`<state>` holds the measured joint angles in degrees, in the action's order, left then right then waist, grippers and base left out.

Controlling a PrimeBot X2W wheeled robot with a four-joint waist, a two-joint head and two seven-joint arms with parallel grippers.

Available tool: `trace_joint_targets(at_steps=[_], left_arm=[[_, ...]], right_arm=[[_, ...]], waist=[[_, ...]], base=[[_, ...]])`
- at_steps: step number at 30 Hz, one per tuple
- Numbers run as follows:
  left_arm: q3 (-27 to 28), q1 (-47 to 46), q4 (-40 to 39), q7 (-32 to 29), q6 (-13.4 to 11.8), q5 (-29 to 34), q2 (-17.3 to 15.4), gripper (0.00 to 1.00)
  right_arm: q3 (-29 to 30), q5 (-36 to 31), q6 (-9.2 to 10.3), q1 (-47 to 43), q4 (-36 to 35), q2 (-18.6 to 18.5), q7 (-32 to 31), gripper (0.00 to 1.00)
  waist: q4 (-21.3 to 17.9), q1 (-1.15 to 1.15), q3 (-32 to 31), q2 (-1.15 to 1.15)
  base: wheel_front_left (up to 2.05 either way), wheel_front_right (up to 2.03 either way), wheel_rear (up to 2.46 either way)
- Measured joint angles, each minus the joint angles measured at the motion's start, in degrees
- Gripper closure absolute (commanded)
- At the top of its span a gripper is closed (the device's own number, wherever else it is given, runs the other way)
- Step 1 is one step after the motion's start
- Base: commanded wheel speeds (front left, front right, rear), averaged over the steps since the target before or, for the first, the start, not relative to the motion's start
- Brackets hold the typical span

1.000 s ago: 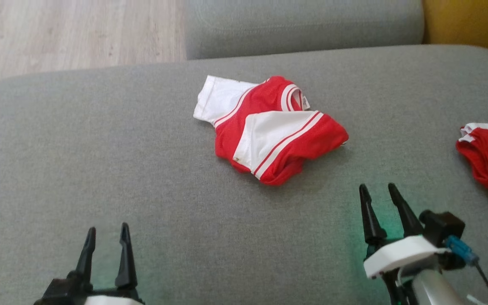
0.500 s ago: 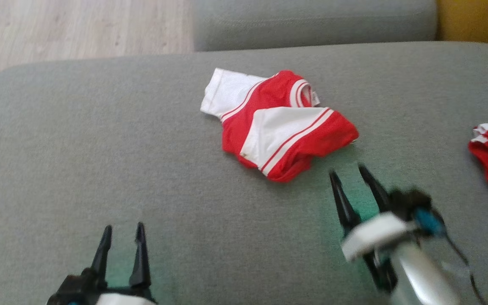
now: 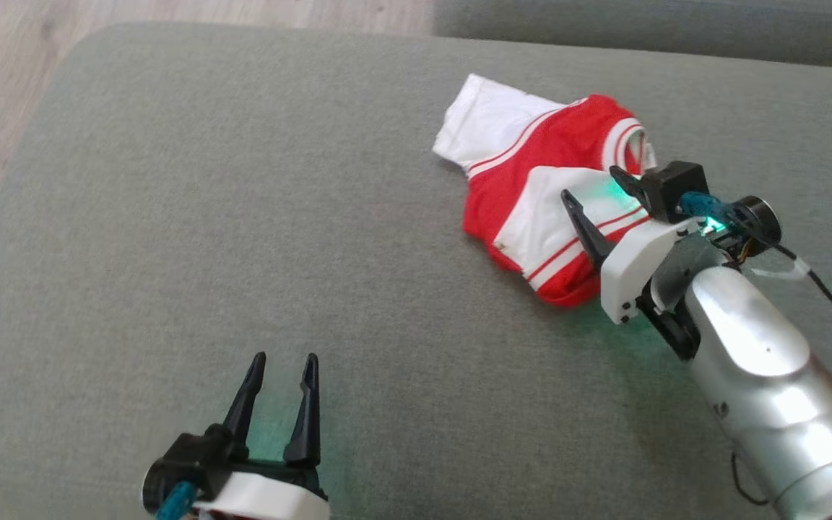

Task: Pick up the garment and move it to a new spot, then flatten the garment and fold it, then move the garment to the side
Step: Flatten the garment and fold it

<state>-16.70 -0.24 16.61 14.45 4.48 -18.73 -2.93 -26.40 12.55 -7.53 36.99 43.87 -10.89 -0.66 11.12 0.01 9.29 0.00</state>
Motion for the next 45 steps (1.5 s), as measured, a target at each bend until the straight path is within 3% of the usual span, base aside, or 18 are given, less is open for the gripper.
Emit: trace_joint_targets(at_steps=[16,17,18,22,28,34,39,45], left_arm=[[-1.9,-2.2,0.6,0.0,-0.4,-1.0,0.0,0.0],[-1.9,-2.2,0.7,0.0,-0.4,-1.0,0.0,0.0],[-1.9,-2.2,0.8,0.0,-0.4,-1.0,0.0,0.0],[-1.9,-2.2,0.9,0.0,-0.4,-1.0,0.0,0.0],[-1.7,-2.1,1.6,0.0,-0.4,-1.0,0.0,0.0],[-1.7,-1.5,1.8,0.0,0.2,-1.0,0.0,0.0],[-1.8,0.0,2.2,0.0,0.6,-0.9,0.0,0.0],[-1.5,2.5,3.0,0.0,0.9,-0.7,0.0,0.0]], right_arm=[[-9.0,2.1,0.0,7.8,6.5,-1.0,-1.0,0.0],[-9.5,2.5,0.0,7.8,7.0,-1.0,-1.4,0.61],[-10.1,3.2,0.0,7.7,7.3,-1.0,-1.7,1.0],[-11.2,5.2,-0.01,7.8,7.5,-1.1,0.1,1.0],[-11.2,6.8,0.0,9.5,4.4,-1.0,11.3,1.0],[-9.7,7.8,0.0,16.3,-5.3,1.7,15.0,1.0],[-3.9,6.7,-0.01,22.7,-16.6,5.4,15.3,1.0],[3.1,-0.2,-0.01,26.1,-14.4,4.7,15.5,1.0]], waist=[[1.5,-0.01,2.5,0.0],[1.5,0.0,2.5,0.0],[1.5,-0.01,2.5,0.0],[1.4,0.0,2.3,0.0],[1.5,0.0,1.0,0.0],[2.7,-0.01,-1.6,0.0],[5.3,-0.01,-3.3,0.0],[8.7,-0.02,-4.9,0.0]], base=[[0.0,0.0,0.0],[0.0,0.0,0.0],[0.0,0.0,0.0],[0.0,0.0,0.0],[0.0,0.0,0.0],[0.0,0.0,0.0],[0.0,0.0,0.0],[0.0,0.0,0.0]])
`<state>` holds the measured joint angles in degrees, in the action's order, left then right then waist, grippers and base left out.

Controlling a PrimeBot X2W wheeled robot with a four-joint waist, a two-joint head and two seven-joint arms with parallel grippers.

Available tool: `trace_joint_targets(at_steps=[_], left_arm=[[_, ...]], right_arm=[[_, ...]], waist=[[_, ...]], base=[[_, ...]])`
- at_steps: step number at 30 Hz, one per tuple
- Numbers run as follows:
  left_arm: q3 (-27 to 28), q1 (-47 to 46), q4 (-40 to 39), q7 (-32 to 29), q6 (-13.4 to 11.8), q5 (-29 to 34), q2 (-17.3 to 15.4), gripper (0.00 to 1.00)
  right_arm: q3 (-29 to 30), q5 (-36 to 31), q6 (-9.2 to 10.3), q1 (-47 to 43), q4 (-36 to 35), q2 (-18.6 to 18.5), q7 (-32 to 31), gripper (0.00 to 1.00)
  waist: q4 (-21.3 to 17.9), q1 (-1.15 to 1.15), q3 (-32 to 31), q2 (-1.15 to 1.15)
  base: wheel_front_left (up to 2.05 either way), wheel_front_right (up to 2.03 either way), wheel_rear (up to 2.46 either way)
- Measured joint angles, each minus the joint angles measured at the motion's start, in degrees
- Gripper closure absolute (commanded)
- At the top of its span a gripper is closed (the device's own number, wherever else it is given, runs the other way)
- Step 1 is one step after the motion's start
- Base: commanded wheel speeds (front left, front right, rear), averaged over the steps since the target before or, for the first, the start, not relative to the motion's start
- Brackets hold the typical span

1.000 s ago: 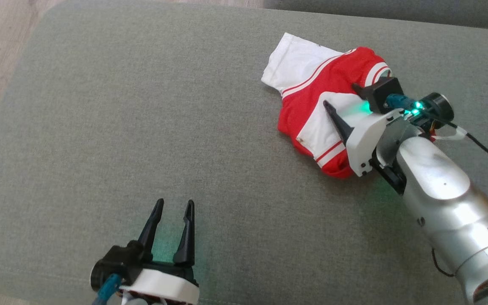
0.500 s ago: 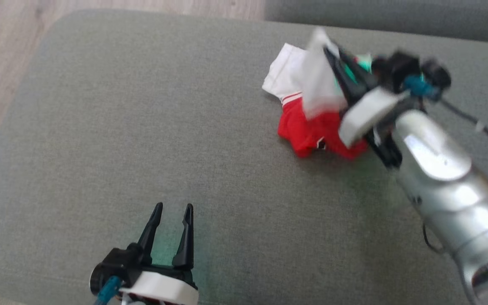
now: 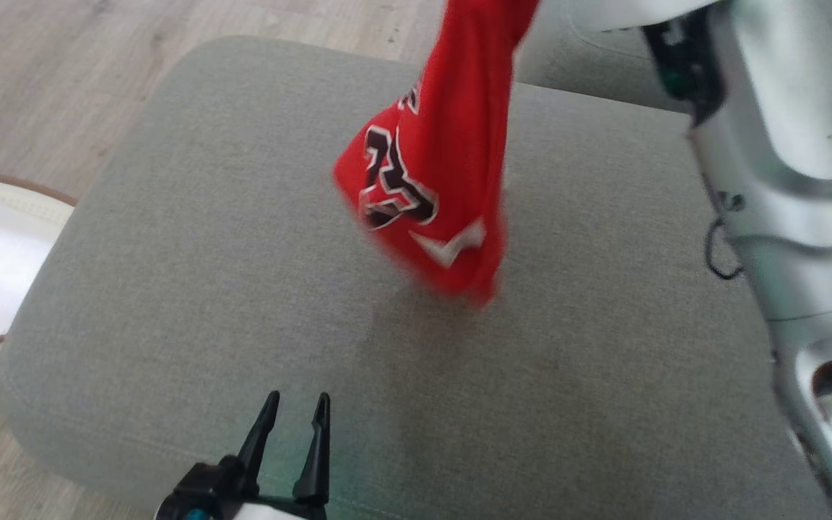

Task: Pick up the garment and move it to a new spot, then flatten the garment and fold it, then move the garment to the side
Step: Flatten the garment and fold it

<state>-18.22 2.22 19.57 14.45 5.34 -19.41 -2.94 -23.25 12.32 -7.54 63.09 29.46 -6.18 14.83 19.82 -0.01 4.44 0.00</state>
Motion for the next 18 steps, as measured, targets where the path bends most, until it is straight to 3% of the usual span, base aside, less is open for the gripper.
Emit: trace_joint_targets(at_steps=[4,10,11,12,13,18], left_arm=[[0.6,0.7,-0.1,0.0,0.2,0.0,0.0,0.0],[1.7,0.7,-0.5,0.0,0.2,0.0,0.0,0.0],[1.7,0.7,-0.6,0.0,0.2,0.0,0.0,0.0],[1.7,0.6,-0.7,0.0,0.2,0.0,0.0,0.0],[1.7,0.6,-0.9,0.0,0.2,0.0,0.0,0.0],[1.7,0.0,-1.2,0.0,0.2,0.0,0.0,0.0]], right_arm=[[3.4,-2.2,0.0,-1.1,2.7,-2.9,0.0,1.0],[10.9,-4.3,0.01,-12.4,5.0,-12.2,0.0,1.0],[11.6,-4.4,0.0,-15.6,5.7,-13.1,0.0,0.82],[12.8,-4.4,0.01,-18.9,6.2,-13.5,0.0,0.34],[14.0,-4.4,0.0,-22.4,6.5,-13.7,0.0,0.0],[22.7,-2.7,0.01,-37.9,3.9,-13.6,-0.1,0.0]], waist=[[0.4,0.0,-0.2,0.0],[-1.9,0.01,0.5,0.0],[-2.5,0.01,0.6,0.0],[-3.2,0.02,0.7,0.0],[-3.8,0.02,0.7,0.0],[-7.2,0.01,1.0,0.0]], base=[[0.0,0.0,0.0],[0.0,0.0,0.0],[0.0,0.0,0.0],[0.0,0.0,0.0],[0.0,0.0,0.0],[0.0,0.0,0.0]])
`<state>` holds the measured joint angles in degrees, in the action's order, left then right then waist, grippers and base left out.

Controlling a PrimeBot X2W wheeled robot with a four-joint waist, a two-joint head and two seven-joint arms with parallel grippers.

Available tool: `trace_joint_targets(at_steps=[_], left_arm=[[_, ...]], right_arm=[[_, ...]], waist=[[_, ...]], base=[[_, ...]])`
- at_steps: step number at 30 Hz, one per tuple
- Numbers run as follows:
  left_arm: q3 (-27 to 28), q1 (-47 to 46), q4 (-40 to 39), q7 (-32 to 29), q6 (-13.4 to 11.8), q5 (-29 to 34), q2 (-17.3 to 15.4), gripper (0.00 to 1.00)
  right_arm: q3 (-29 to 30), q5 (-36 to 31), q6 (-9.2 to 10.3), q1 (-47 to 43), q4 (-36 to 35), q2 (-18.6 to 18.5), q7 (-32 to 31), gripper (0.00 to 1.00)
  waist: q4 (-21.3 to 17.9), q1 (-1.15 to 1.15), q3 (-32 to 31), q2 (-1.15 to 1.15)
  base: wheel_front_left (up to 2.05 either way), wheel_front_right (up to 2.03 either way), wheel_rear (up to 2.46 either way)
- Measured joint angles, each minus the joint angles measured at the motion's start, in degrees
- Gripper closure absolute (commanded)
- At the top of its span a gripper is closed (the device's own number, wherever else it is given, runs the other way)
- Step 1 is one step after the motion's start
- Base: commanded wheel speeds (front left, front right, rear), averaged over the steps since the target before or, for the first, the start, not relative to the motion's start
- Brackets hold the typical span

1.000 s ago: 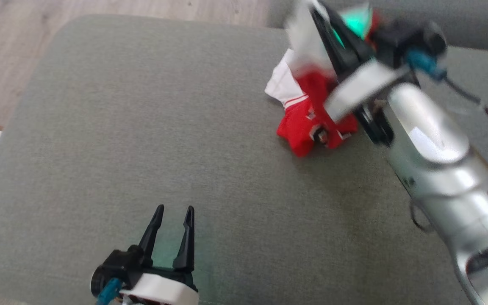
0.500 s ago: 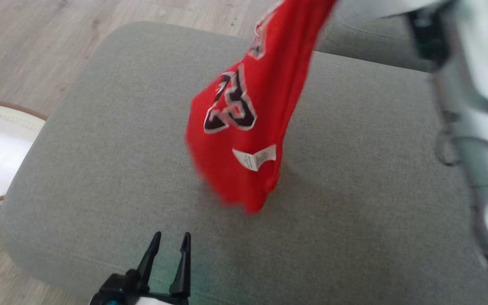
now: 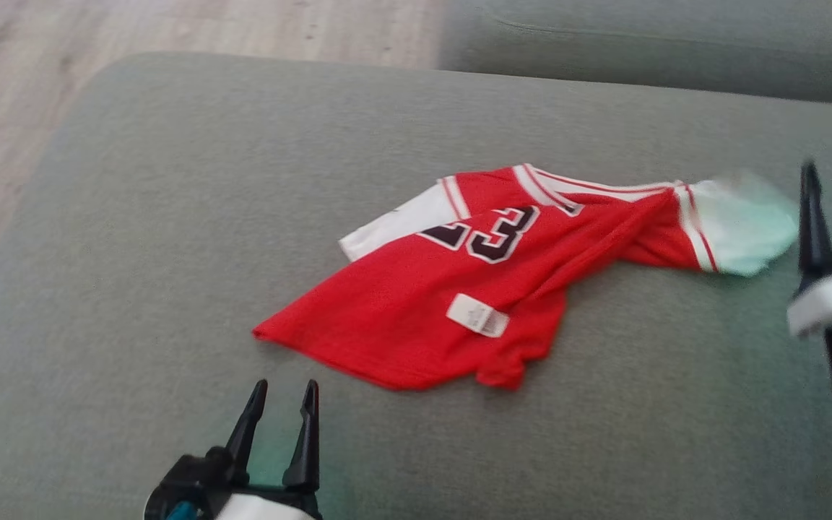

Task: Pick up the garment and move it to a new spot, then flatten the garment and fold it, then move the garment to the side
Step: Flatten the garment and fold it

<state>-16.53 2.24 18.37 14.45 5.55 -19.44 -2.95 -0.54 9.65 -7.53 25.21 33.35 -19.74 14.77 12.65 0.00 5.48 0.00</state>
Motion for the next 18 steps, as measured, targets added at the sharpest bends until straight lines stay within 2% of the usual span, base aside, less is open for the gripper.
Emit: trace_joint_targets(at_steps=[3,10,13,14,18], left_arm=[[-0.1,-0.7,0.0,0.0,0.1,0.0,0.0,0.0],[-3.1,-2.4,-0.2,0.0,0.7,-0.7,0.0,0.0],[-6.9,-3.9,-0.1,0.0,1.3,-1.6,0.0,0.0],[-10.1,-5.4,0.6,0.0,1.5,-2.6,0.0,0.0],[-15.7,-9.0,4.4,0.0,1.6,-5.5,0.0,0.0]], right_arm=[[3.1,0.0,0.0,-6.8,-4.4,2.3,0.0,0.0],[2.7,-0.1,0.0,-16.0,-12.5,8.8,0.0,0.0],[1.8,-0.3,0.0,-17.1,-14.4,10.4,0.0,0.0],[0.6,-0.7,0.0,-17.3,-15.2,11.0,0.0,0.0],[-1.3,-0.6,-0.01,-17.3,-15.3,11.8,0.0,0.0]], waist=[[-2.2,0.0,0.1,0.0],[-6.8,0.0,0.2,0.0],[-8.4,0.0,0.3,0.0],[-9.6,0.0,0.5,0.0],[-11.8,0.0,1.3,0.0]], base=[[0.0,0.0,0.0],[0.0,0.0,0.0],[0.0,0.0,0.0],[0.0,0.0,0.0],[0.0,0.0,0.0]])
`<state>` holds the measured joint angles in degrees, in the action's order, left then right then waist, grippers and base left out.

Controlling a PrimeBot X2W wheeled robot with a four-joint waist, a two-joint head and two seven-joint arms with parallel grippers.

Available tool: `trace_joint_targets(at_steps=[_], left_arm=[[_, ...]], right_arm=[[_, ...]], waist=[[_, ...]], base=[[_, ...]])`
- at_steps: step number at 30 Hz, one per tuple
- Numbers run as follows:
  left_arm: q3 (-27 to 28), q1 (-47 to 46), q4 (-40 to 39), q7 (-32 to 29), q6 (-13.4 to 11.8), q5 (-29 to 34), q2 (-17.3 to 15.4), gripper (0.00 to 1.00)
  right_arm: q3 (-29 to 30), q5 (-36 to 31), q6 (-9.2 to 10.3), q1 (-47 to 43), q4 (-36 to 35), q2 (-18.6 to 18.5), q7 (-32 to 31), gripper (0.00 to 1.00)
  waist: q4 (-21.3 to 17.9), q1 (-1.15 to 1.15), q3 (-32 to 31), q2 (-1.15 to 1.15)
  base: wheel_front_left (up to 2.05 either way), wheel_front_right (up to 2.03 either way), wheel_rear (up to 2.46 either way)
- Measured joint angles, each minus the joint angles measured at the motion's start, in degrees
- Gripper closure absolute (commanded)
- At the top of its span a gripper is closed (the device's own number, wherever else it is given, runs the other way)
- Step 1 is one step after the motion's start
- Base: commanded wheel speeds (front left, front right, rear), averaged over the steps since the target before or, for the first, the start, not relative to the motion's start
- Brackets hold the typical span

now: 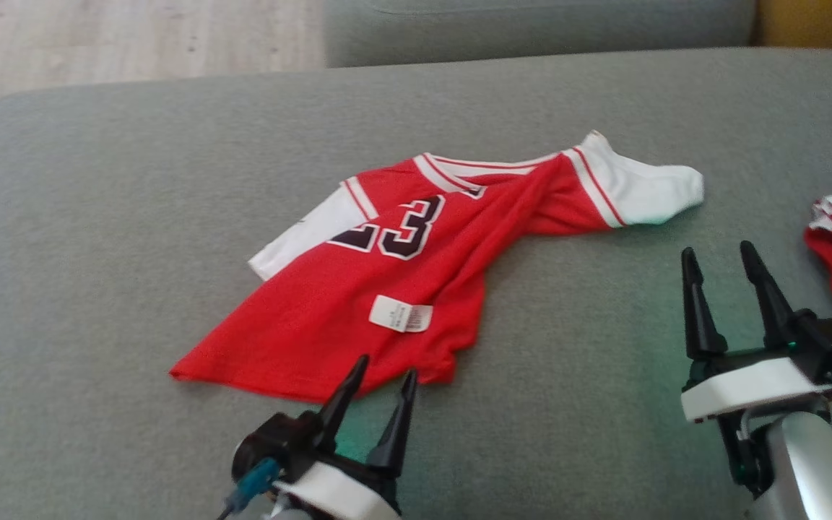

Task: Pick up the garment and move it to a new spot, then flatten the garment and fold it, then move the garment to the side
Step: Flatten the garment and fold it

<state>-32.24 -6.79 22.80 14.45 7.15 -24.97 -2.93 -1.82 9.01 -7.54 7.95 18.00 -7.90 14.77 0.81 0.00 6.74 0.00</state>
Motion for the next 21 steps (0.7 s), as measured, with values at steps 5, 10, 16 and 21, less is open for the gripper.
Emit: trace_joint_targets(at_steps=[5,10,16,21], left_arm=[[-3.7,-4.0,4.2,0.0,0.0,-3.4,0.1,0.0],[-4.9,-6.0,8.2,0.0,0.0,-4.8,0.1,0.0],[-6.3,-6.4,9.9,0.0,0.0,-5.4,0.0,0.77],[-4.2,-7.0,9.5,0.0,0.0,-4.1,0.1,1.0]], right_arm=[[-1.5,0.0,0.01,0.3,0.1,0.0,0.0,0.0],[-1.5,0.1,0.01,1.1,0.2,-0.2,0.0,0.0],[-1.4,0.3,0.01,1.1,0.3,-0.2,0.0,0.0],[-1.4,0.6,0.01,1.1,0.9,-0.1,0.0,0.0]], waist=[[-2.6,0.0,1.6,0.0],[-4.5,0.0,2.9,0.0],[-5.2,0.0,3.4,0.0],[-4.4,0.0,2.9,0.0]], base=[[0.0,0.0,0.0],[0.0,0.0,0.0],[0.0,0.0,0.0],[0.0,0.0,0.0]])
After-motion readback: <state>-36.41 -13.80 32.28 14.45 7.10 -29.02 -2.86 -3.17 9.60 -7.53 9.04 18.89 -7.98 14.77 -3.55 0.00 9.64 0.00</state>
